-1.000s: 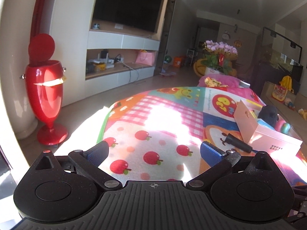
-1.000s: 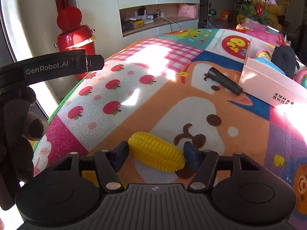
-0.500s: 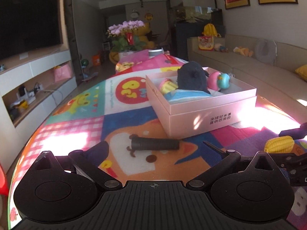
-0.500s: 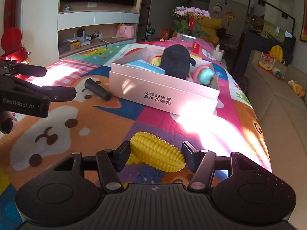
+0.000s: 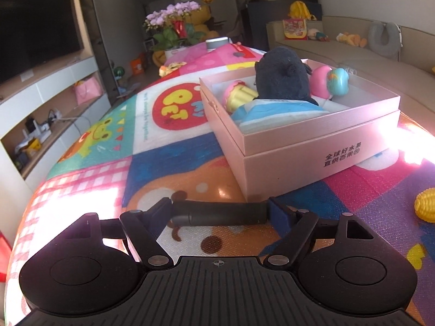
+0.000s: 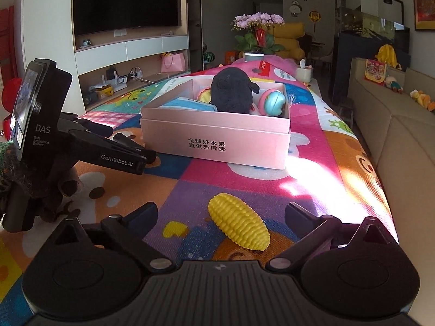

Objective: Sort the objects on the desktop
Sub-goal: 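Grasp the yellow corn toy with the right tool, then lift the yellow corn with the right tool and hold it above the mat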

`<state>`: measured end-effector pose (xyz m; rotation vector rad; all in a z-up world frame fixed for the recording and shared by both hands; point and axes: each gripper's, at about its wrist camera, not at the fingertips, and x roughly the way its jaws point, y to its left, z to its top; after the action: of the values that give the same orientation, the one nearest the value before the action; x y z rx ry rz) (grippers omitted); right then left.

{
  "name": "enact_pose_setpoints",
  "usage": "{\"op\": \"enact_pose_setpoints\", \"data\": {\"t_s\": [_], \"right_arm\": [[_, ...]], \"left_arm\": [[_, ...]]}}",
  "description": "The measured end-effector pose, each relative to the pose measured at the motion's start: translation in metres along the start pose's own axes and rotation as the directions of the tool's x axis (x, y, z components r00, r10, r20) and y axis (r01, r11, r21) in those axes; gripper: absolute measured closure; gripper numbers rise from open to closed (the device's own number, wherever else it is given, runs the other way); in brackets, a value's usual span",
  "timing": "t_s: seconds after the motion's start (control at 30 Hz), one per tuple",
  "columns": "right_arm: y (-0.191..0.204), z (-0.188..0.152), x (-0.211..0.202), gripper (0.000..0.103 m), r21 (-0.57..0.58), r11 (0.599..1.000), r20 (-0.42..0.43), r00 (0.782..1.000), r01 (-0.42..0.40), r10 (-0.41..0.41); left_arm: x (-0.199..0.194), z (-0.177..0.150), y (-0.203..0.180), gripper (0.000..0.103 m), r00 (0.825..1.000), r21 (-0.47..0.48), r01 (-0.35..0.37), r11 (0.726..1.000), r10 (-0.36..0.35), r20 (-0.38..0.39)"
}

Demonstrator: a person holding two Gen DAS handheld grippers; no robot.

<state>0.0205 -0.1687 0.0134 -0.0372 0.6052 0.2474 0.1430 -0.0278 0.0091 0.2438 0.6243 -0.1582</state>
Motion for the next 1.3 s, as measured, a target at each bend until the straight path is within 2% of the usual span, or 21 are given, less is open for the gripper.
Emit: {"op": "enact_pose_setpoints", "data": {"t_s": [0.17, 0.23, 0.33, 0.43, 0.5, 0.6, 0.67, 0.73, 0.87, 1.07, 1.13, 1.23, 1.3], "right_arm": [[0.000, 0.000, 0.001, 0.000, 0.001, 1.000, -0.003, 1.000, -0.001, 0.001], [0.001, 0.000, 0.001, 0.000, -0.002, 1.000, -0.004, 1.000, -0.006, 0.006], [0.002, 0.000, 0.003, 0.000, -0.012, 1.000, -0.018, 1.000, -0.013, 0.013], [0.006, -0.001, 0.002, 0.000, -0.035, 0.999, -0.019, 1.000, 0.003, -0.003], [0.005, -0.002, -0.003, 0.000, -0.039, 0.999, -0.008, 1.000, 0.011, -0.011], [-0.001, -0.006, -0.011, 0.000, -0.062, 0.998, -0.028, 0.999, 0.016, -0.018], [-0.007, -0.008, -0.015, 0.000, -0.089, 0.995, -0.041, 0.998, 0.043, -0.047], [-0.013, -0.008, -0.016, 0.000, -0.127, 0.988, -0.055, 0.994, 0.085, -0.092], [-0.024, -0.008, -0.010, 0.000, -0.200, 0.954, -0.041, 0.971, 0.222, -0.235], [-0.027, -0.004, -0.005, 0.000, -0.255, 0.915, 0.006, 0.947, 0.313, -0.322], [-0.028, -0.002, -0.008, 0.000, -0.235, 0.929, 0.010, 0.957, 0.284, -0.290], [-0.031, 0.004, -0.015, 0.000, -0.151, 0.979, -0.027, 0.989, 0.137, -0.143], [-0.028, 0.006, -0.013, 0.000, -0.124, 0.990, -0.031, 0.997, 0.068, -0.072]], "left_arm": [[-0.024, -0.014, -0.002, 0.022, 1.000, -0.060, 0.014, 0.998, -0.014, 0.002], [-0.043, -0.023, -0.011, 0.022, 0.999, -0.063, 0.033, 0.997, -0.033, -0.007], [-0.078, -0.039, -0.032, 0.022, 1.000, -0.056, 0.021, 0.998, -0.022, -0.015], [-0.102, -0.054, -0.039, 0.022, 0.999, -0.129, 0.047, 0.991, -0.049, -0.014], [-0.113, -0.063, -0.041, 0.022, 0.998, -0.174, 0.062, 0.983, -0.064, -0.010], [-0.120, -0.072, -0.046, 0.018, 0.997, -0.166, 0.070, 0.984, -0.072, -0.004], [-0.118, -0.075, -0.047, 0.013, 0.997, -0.167, 0.074, 0.983, -0.075, -0.001], [-0.115, -0.075, -0.045, 0.012, 0.996, -0.186, 0.085, 0.979, -0.087, -0.005], [-0.115, -0.076, -0.041, 0.008, 0.994, -0.214, 0.105, 0.971, -0.107, 0.005], [-0.117, -0.078, -0.039, 0.007, 0.994, -0.228, 0.110, 0.967, -0.110, 0.011], [-0.117, -0.078, -0.039, 0.006, 0.994, -0.230, 0.111, 0.967, -0.111, 0.010], [-0.116, -0.079, -0.038, 0.006, 0.994, -0.239, 0.110, 0.965, -0.112, 0.006], [-0.116, -0.079, -0.037, 0.006, 0.994, -0.243, 0.111, 0.964, -0.113, 0.005]]}}
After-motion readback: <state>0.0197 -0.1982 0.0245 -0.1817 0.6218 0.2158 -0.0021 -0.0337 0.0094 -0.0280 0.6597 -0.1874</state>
